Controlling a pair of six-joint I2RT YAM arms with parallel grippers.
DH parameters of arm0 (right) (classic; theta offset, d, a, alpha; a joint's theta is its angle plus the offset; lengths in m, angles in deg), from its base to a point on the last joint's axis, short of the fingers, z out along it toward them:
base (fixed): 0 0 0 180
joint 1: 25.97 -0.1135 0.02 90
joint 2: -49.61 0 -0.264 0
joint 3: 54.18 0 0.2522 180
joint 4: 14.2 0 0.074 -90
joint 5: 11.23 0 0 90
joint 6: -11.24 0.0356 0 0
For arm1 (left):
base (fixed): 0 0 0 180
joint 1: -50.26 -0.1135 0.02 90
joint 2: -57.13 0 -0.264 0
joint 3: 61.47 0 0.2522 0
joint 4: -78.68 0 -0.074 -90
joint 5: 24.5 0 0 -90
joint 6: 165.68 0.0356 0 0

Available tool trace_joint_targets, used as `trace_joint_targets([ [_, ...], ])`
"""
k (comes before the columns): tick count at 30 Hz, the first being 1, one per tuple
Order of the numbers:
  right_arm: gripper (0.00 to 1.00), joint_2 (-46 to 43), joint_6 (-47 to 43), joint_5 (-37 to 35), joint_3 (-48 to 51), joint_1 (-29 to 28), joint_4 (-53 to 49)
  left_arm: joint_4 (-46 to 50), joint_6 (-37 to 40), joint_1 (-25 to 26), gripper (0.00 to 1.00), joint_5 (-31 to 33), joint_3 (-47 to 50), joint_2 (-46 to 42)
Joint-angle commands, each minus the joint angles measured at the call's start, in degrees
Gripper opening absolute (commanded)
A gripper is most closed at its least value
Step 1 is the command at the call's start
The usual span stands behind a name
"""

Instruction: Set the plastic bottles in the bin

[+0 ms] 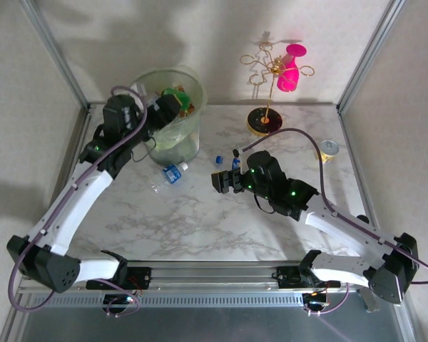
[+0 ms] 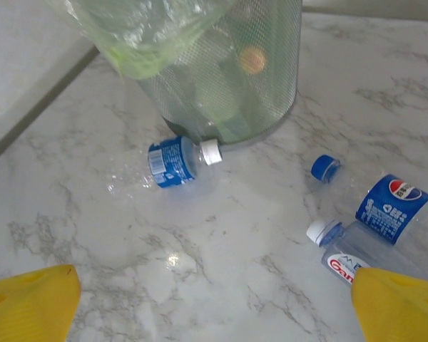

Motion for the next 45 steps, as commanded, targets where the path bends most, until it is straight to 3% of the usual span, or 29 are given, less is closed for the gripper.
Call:
trace_joint_targets([
  [1, 0.97, 0.50, 1.06, -1.11, -2.29, 0.36, -0.66, 2.11, 6.68, 0.05, 0.80, 6.56, 5.38, -4.10],
  [7, 0.98, -0.53, 1.01, -0.31, -0.50, 0.45, 2.70, 1.65, 0.22, 0.08, 0.81, 22.41, 24.34, -13.51],
  [13, 0.98, -2.13, 1.16, 1.16, 1.56, 0.52, 4.96, -3.81, -3.97, -1.49, 0.82, 23.03, 34.56, -14.13],
  [19, 0.98, -2.04, 1.17, 1.89, 2.47, 0.52, 4.61, -8.54, -0.67, -3.30, 0.87, 22.88, 34.48, -3.37],
  [25, 0.99, -2.77, 1.32, 2.49, 4.91, 0.69, 6.29, -12.72, -2.97, -3.30, 0.92, 21.06, 34.15, 4.17],
  [34, 0.98, -3.09, 0.09, 3.18, 5.33, 0.74, 6.00, -13.36, -0.26, 3.38, 0.90, 29.24, 29.32, 12.44],
  [45, 0.99, -5.62, 0.69, 3.30, 8.20, 0.78, 6.35, -12.74, 7.46, 6.36, 0.87, 30.75, 26.11, 20.43],
])
